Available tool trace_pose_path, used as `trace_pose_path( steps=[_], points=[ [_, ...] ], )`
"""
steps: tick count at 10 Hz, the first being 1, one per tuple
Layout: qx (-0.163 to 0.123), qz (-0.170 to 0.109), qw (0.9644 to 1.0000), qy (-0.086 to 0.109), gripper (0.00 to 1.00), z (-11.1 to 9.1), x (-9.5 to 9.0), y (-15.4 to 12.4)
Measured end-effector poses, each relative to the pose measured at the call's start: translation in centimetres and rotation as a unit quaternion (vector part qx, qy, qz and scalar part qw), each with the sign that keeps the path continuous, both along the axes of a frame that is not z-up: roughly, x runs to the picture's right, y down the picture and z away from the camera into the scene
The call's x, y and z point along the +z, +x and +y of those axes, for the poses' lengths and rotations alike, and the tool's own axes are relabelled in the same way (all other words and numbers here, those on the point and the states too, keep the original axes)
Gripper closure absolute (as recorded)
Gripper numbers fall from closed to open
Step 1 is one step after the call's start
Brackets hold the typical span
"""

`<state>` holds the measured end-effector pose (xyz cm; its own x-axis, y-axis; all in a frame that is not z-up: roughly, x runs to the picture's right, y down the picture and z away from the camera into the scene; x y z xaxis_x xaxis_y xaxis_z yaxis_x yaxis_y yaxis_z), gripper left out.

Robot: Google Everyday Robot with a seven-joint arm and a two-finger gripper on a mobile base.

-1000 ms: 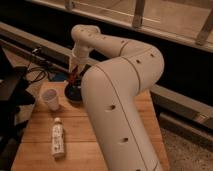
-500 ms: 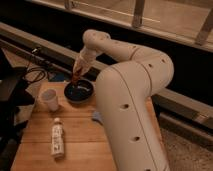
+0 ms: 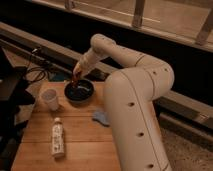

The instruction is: Place the pepper in the ceramic bowl

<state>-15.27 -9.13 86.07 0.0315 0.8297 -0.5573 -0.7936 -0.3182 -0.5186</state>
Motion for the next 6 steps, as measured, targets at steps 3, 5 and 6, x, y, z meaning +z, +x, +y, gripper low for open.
trace_pose_path(
  steps=[3, 5, 6],
  points=[
    [0.004, 0.001, 0.9997, -0.026, 0.39, 1.6, 1.2, 0.2],
    [0.004, 0.0, 0.9993, -0.038, 0.22, 2.2, 1.5, 0.1],
    [0.002, 0.0, 0.9991, -0.042, 0.2, 2.4, 1.6, 0.2]
  ],
)
